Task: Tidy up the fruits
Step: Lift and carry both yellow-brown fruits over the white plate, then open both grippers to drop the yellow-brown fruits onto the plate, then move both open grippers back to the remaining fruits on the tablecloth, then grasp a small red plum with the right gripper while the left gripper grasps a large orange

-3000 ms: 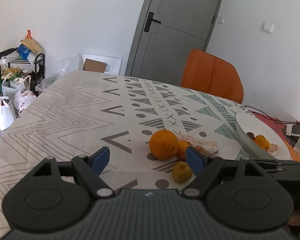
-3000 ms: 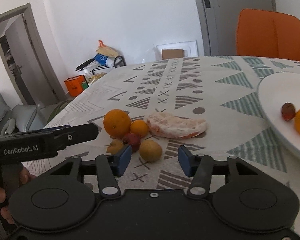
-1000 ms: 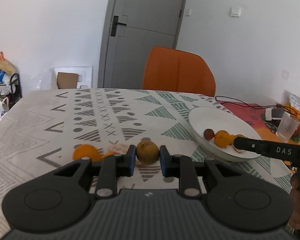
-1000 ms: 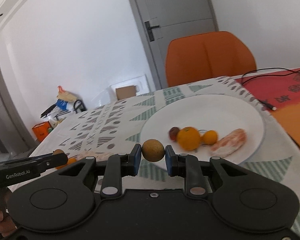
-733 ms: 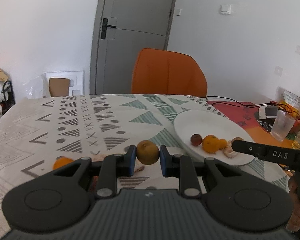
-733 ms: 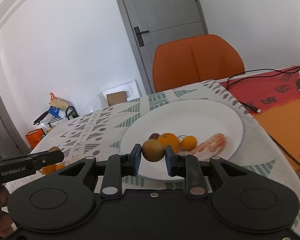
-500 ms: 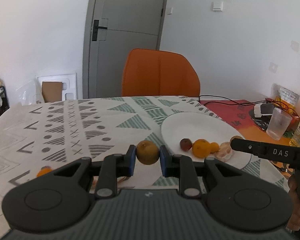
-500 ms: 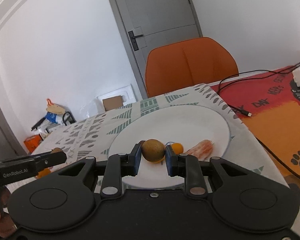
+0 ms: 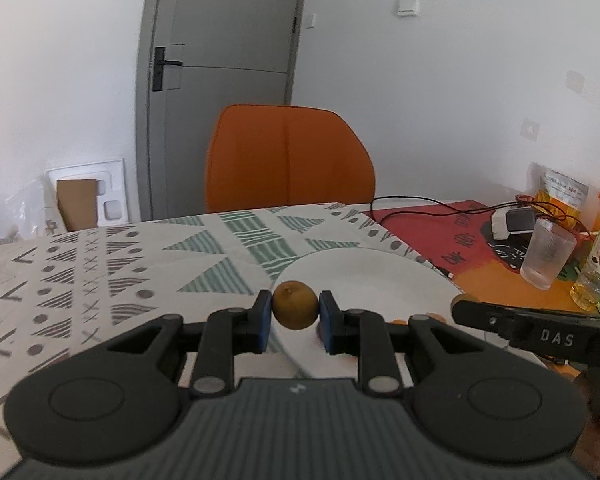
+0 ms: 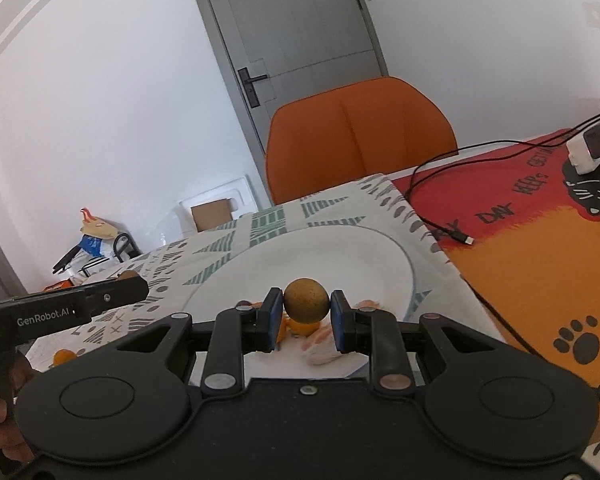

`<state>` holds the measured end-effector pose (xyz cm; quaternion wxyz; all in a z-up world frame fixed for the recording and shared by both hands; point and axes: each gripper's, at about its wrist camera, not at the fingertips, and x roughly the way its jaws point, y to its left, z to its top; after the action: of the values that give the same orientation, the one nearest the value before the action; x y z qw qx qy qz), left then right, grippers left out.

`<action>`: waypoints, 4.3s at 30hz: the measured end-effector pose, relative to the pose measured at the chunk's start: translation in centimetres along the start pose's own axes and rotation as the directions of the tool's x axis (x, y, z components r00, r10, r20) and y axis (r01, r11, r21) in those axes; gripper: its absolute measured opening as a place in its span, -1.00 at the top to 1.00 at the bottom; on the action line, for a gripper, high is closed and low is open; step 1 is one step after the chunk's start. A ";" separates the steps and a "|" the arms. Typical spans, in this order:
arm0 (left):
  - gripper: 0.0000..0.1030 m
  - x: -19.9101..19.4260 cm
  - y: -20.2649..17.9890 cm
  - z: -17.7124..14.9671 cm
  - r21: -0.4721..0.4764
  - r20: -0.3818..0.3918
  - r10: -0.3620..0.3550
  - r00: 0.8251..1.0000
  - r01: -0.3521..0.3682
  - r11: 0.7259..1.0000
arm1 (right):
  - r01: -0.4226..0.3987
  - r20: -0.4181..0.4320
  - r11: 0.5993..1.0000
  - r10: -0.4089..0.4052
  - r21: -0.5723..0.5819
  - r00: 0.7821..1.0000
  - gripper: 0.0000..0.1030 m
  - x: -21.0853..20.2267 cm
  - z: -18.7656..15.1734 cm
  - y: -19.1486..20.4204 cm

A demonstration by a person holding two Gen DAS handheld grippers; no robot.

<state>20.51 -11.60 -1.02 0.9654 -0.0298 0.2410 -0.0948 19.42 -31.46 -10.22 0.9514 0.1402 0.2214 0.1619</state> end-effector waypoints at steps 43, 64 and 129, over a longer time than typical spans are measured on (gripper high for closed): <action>-0.76 -2.0 3.3 -0.6 -0.075 0.000 0.107 0.994 -0.106 0.992 | 0.046 0.014 0.998 -0.046 -0.038 0.999 -1.00 0.0 -0.4 2.3; -0.84 -9.2 7.1 -1.7 -0.129 0.061 0.166 0.984 -0.158 0.979 | 0.043 -0.001 0.998 -0.043 -0.039 0.999 -1.00 -2.0 -1.2 6.0; -0.62 -12.7 19.0 -8.4 -0.313 -0.065 0.306 0.950 -0.311 0.897 | -0.294 -0.284 0.918 0.217 -0.266 0.934 -0.04 5.1 -5.9 21.2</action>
<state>8.77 9.38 -4.59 0.9488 -0.1464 0.2618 0.0993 15.76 -9.17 -10.09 0.8965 -0.0013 0.2910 0.3340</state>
